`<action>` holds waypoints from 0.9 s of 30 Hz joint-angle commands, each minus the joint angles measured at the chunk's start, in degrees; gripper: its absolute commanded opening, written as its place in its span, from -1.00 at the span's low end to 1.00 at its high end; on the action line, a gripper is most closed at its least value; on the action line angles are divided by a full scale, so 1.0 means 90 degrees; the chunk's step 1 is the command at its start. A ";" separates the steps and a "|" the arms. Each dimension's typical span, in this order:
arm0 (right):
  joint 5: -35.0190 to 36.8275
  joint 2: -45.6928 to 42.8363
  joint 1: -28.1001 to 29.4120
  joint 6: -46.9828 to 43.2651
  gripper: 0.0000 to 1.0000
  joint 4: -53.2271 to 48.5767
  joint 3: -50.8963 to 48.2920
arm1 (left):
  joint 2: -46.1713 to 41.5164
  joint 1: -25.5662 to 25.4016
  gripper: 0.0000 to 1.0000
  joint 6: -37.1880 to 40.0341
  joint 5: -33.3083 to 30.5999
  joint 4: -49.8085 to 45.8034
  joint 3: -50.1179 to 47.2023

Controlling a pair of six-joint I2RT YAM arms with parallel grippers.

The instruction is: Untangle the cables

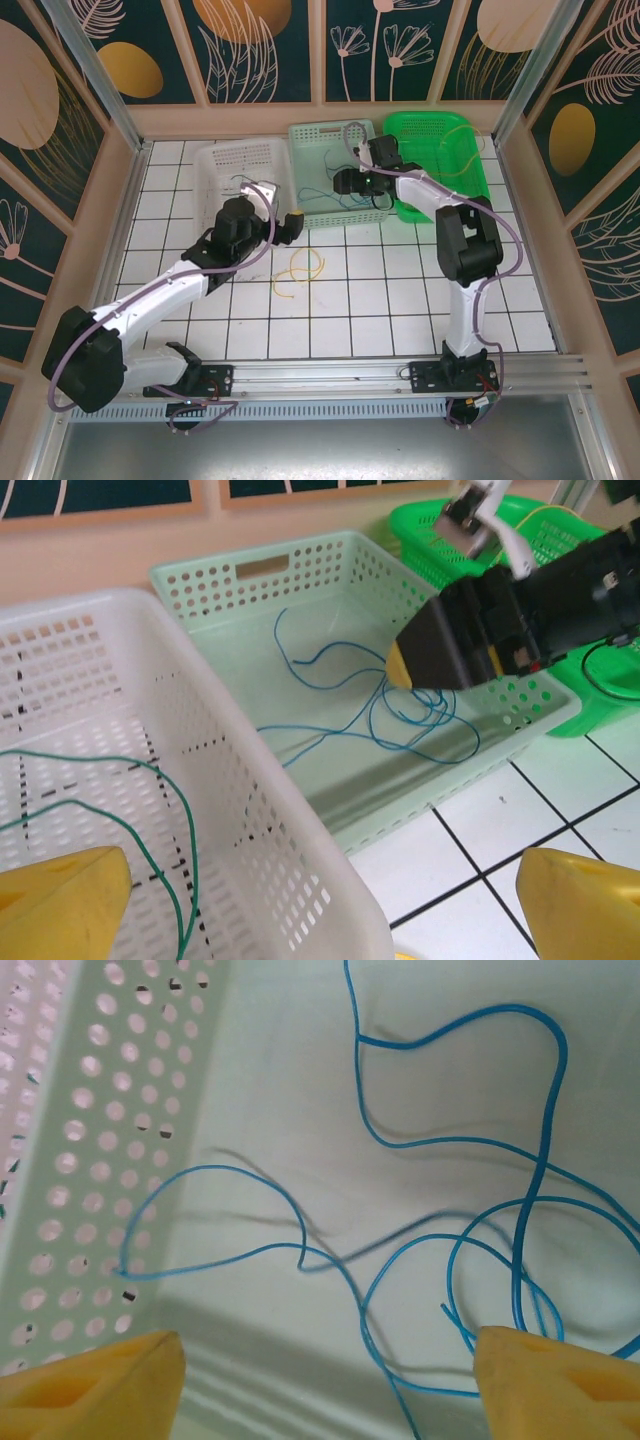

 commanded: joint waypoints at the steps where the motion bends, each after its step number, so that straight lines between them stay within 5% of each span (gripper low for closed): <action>1: -0.0029 -0.0930 0.0128 0.0069 0.57 0.0103 -0.0303 | -0.0299 0.0037 0.97 -0.0393 0.0000 0.0028 -0.0276; 15: 0.0772 -0.3572 0.0834 0.0481 0.48 0.0687 -0.3264 | -0.0587 -0.0247 0.69 -0.1075 0.0534 -0.1119 -0.1337; 27: 0.0809 -0.3918 0.0819 0.0520 0.48 0.0691 -0.3631 | 0.0768 -0.0856 0.46 -0.1837 0.0021 -0.1274 -0.1341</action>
